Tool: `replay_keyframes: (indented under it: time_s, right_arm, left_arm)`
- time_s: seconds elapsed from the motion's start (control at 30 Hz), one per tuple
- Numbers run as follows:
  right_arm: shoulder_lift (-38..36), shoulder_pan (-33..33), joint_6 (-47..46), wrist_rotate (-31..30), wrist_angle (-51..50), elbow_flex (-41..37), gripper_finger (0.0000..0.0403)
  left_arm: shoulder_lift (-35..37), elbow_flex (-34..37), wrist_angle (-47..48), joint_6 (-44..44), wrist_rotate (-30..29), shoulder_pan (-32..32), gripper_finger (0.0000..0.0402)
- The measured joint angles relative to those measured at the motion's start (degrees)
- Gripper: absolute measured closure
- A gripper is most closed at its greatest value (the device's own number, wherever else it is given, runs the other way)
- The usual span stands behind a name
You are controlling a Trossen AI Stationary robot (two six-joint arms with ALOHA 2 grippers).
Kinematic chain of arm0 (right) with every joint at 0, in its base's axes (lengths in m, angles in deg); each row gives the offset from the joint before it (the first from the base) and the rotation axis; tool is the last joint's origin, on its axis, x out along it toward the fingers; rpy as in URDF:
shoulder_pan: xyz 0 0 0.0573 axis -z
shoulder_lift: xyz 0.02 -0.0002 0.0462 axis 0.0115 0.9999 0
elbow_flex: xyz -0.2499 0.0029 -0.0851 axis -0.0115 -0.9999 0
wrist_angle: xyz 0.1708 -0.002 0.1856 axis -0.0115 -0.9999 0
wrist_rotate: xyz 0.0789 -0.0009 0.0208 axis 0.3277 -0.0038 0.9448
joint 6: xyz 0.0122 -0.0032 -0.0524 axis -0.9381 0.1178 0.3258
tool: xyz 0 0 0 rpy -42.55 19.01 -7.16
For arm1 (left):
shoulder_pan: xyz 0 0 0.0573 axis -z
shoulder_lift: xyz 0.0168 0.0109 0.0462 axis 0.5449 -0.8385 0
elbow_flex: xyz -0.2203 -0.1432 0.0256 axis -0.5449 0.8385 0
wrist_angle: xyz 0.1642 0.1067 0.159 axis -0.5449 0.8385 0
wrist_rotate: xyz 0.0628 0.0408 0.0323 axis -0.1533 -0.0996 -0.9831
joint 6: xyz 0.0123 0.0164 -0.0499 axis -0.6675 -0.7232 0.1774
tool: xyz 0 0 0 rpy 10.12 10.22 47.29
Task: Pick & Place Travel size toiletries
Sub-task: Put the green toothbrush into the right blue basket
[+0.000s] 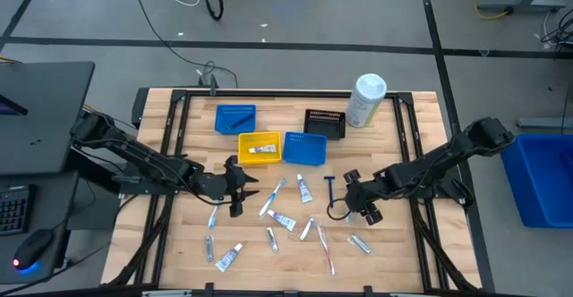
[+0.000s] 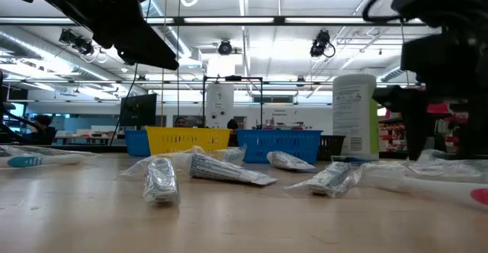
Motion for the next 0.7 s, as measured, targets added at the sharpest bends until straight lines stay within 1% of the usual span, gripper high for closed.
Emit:
replay_keyframes:
  time_s: [0.1,0.2,0.43,0.53,0.6,0.7]
  right_arm:
    - [-0.02,0.01,-0.46,-0.41,3.89,-2.73,0.0193]
    - [-0.17,-0.01,-1.10,-0.30,6.50,-4.31,0.0224]
    - [-0.04,0.01,-6.74,-0.31,8.31,-4.69,0.0331]
    - [-0.02,-0.06,-10.60,-0.40,8.50,-4.73,0.0369]
    - [-0.04,-0.37,-12.79,-0.27,8.31,-4.51,0.0383]
    - [0.04,-1.11,-13.60,1.39,7.18,-2.09,0.0388]
  left_arm:
    - [0.00,0.00,0.02,-0.92,0.02,-0.02,0.0237]
    - [0.00,0.00,0.04,-1.34,0.02,-0.02,0.0237]
    - [0.00,0.00,0.11,-1.52,0.02,-0.02,0.0237]
    - [0.00,0.00,0.12,-1.52,0.02,-0.02,0.0237]
    - [0.00,0.00,0.13,-1.53,0.03,-0.02,0.0237]
    - [0.00,0.00,0.11,-2.65,0.04,-0.02,0.0237]
